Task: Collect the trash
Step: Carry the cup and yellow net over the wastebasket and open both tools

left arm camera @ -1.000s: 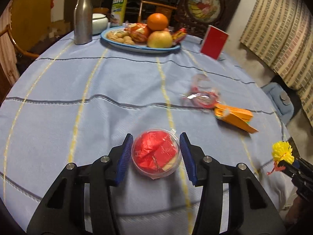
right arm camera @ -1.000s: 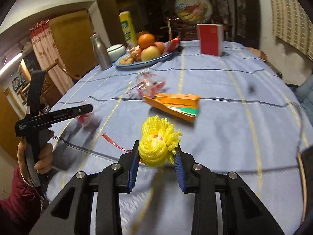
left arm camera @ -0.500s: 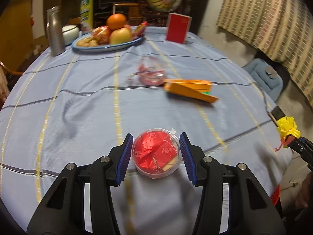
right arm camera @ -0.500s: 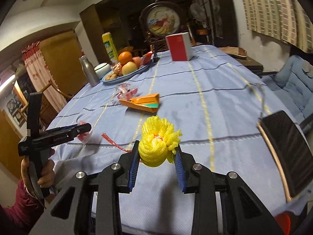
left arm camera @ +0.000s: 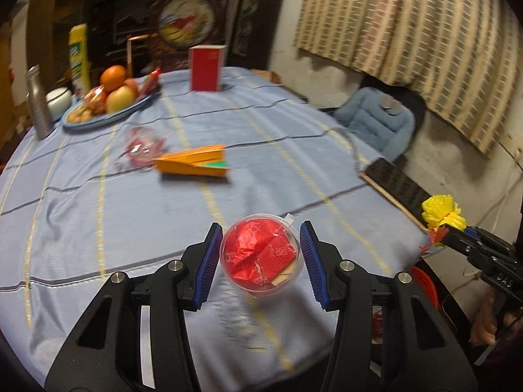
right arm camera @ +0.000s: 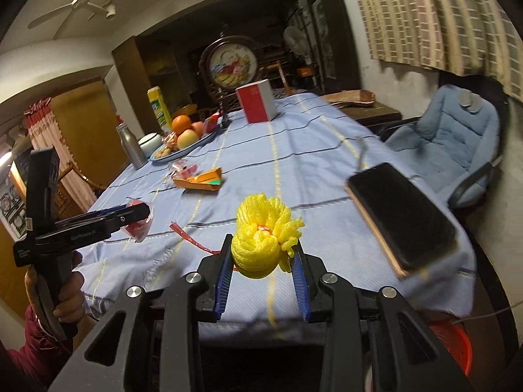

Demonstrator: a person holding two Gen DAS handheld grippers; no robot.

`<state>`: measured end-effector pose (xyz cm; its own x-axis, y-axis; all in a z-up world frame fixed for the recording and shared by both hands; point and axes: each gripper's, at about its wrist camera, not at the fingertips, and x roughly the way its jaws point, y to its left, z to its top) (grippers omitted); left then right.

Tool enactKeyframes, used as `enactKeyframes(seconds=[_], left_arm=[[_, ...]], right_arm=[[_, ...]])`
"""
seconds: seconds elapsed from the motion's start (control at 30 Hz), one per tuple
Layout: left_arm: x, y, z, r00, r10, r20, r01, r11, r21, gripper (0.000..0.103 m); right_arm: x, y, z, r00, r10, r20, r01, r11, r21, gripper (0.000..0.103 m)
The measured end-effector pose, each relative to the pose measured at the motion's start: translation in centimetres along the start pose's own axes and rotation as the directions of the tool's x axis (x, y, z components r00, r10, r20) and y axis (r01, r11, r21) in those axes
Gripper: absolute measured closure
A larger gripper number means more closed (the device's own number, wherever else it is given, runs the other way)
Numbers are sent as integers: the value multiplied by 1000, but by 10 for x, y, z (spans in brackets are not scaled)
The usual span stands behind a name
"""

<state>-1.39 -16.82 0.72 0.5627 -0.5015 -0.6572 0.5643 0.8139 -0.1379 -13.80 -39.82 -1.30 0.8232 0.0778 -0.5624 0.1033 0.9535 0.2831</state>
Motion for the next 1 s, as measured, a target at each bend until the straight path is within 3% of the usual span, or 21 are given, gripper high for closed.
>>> enactKeyframes(seconds=[0.33,0.5,0.67,0.77,0.8,1.0], left_arm=[[2,-93,-16,991,-131,-34,134,982,134,54],[18,-142,-26,978,-191,-87,205,958,198,54],[38,-184,-34,962,-229,-146,260,934,244,54],[55,-208,-39,953,-238,-188,284,918,275,54],[61,-218,-41,948,-241,-205,294,912,286,54],[90,-263,-52,929,-249,-274,336,877,344,54]], right_arm=[[-77,-64,-50,987,-147,59,141,986,87,70],[-90,-120,-90,976,-220,-2,216,959,183,70],[-80,-170,-124,966,-243,-86,257,923,285,69],[-62,-190,-139,952,-261,-158,298,906,301,59],[-59,-196,-143,949,-264,-170,306,898,317,48],[-74,-224,-157,952,-276,-133,306,864,399,45]])
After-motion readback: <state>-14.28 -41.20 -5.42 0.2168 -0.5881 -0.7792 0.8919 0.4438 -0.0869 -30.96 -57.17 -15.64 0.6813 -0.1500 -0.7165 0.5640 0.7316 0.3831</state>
